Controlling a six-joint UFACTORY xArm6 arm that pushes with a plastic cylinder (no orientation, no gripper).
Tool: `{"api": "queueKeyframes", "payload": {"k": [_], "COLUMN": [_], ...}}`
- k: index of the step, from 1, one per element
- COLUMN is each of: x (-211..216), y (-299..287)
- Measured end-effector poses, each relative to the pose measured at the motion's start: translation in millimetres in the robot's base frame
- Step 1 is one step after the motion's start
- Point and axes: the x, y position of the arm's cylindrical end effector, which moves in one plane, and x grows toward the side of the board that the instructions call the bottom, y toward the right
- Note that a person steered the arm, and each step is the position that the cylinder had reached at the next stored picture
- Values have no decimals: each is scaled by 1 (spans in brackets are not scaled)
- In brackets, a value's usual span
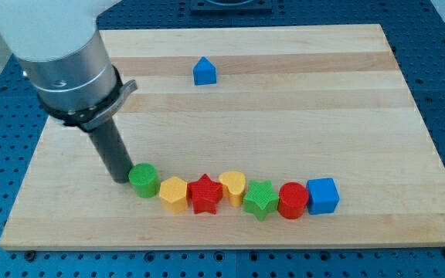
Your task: Push green circle towards left side of yellow hexagon
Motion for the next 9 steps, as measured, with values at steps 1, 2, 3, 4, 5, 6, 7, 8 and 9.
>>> {"api": "queueKeyframes", "payload": {"k": [1,2,3,4,5,6,7,8,9], "x": [-18,-20,-36,-51,-44,-36,-27,-24,-19], "y": [25,32,28,36,78,90,85,73,72]}}
